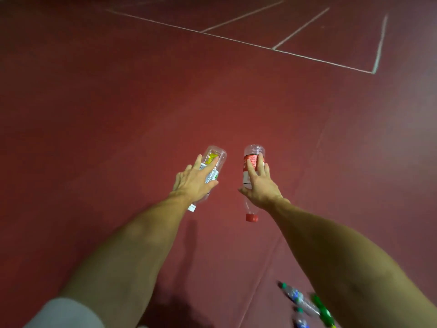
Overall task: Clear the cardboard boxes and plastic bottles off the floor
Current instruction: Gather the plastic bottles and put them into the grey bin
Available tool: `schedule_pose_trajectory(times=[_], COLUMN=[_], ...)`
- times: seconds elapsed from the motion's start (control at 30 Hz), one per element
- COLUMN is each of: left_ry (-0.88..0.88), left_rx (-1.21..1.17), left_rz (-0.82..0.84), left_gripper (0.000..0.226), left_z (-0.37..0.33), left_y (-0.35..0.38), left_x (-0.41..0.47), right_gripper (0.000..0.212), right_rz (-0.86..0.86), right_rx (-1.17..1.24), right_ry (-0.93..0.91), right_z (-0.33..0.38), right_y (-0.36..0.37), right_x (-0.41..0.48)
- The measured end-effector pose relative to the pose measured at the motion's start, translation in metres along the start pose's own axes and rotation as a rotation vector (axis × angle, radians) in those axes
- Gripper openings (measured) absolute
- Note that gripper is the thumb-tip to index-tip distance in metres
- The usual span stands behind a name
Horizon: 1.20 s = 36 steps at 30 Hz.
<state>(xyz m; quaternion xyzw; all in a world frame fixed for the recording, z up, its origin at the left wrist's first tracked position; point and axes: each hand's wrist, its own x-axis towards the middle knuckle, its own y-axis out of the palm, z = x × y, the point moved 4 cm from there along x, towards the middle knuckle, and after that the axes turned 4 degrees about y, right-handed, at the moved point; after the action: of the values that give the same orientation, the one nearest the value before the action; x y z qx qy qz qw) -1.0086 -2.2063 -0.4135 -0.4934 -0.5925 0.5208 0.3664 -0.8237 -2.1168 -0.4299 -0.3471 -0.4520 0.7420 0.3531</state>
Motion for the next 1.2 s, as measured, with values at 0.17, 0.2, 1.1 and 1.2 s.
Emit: schedule_pose_trajectory(times=[0.17,0.2,1.1,1.2], left_ry=[-0.224,-0.255,-1.457,-1.601], left_rx=[-0.028,-0.012,-0.082,-0.097], left_rz=[-0.112,-0.114,-0.305,-0.329], left_gripper=[0.068,0.068,0.066,0.065], left_z=[0.136,0.168,0.713,0.737], left_y=[-0.044,-0.05,-0.142,-0.142], left_x=[-0.076,-0.094,-0.535,-0.585], right_gripper=[0.09,0.089,0.082,0.086], right_rz=[0.065,0.074,0.371,0.423], right_rx=[-0.066,-0.075,-0.25,-0.261], right_ry=[-0.201,-0.249,-1.399,-1.55], right_z=[0.164,0.202,0.983,1.043], right_y=[0.046,0.059,0.329,0.356], right_x=[0.017,0.019,-0.053,-0.102])
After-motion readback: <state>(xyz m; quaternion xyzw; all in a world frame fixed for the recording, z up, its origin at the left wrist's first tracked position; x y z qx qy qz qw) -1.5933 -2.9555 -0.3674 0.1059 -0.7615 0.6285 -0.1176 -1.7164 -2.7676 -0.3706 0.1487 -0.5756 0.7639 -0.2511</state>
